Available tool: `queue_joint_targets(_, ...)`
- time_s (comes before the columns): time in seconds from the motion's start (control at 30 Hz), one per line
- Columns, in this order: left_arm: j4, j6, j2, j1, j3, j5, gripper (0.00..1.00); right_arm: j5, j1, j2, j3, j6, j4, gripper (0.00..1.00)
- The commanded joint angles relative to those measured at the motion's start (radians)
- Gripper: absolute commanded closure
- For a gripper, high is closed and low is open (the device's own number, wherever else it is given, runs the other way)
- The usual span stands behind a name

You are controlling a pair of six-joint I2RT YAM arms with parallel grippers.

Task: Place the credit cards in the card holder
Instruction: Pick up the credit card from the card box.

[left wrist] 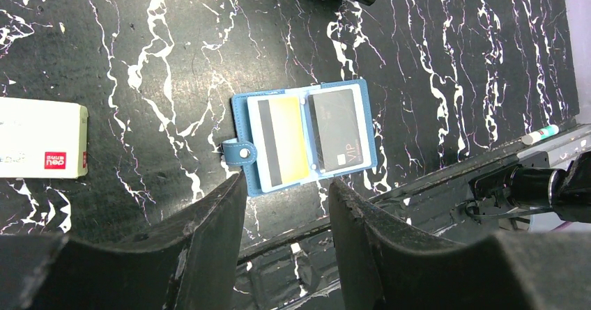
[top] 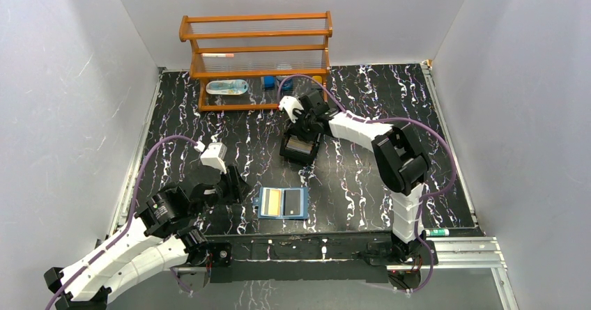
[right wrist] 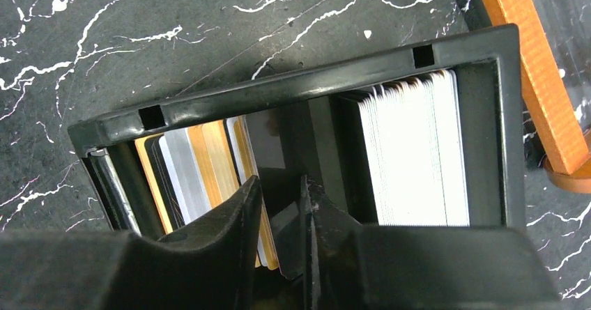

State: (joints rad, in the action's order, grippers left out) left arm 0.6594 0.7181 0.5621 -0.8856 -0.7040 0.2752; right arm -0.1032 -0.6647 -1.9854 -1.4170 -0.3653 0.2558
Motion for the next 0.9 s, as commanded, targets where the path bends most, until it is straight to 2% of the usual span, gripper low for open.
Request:
queue_joint_targets(0.0,0.003,0.004,-0.010,-0.003,-0.001,0.022,0.54,-0.066,0.005,0.017,-0.017,-0.005,0.036,0.72)
queue_joint_targets(0.17,0.005,0.003,-0.011,-0.003,-0.001,0.020,0.54,-0.098,0.006,0.044,-0.001,0.006,0.029,0.75)
queue_joint_targets(0.37,0.001,0.002,-0.007,-0.004,0.003,0.018,0.54,-0.096,0.006,0.056,0.012,0.014,0.035,0.73)
queue_joint_targets(0.57,-0.001,0.000,-0.004,-0.003,0.001,0.016,0.54,-0.108,0.006,0.051,0.000,0.017,0.051,0.78)
queue_joint_targets(0.7,-0.001,0.000,-0.003,-0.003,0.002,0.018,0.54,-0.114,0.007,0.047,-0.014,0.022,0.066,0.71)
queue_joint_targets(0.77,-0.001,-0.001,-0.001,-0.003,0.002,0.016,0.54,-0.127,0.007,0.044,-0.019,0.019,0.077,0.71)
queue_joint_targets(0.87,-0.001,-0.002,0.000,-0.003,0.002,0.015,0.54,-0.139,0.006,0.038,-0.022,0.014,0.089,0.86)
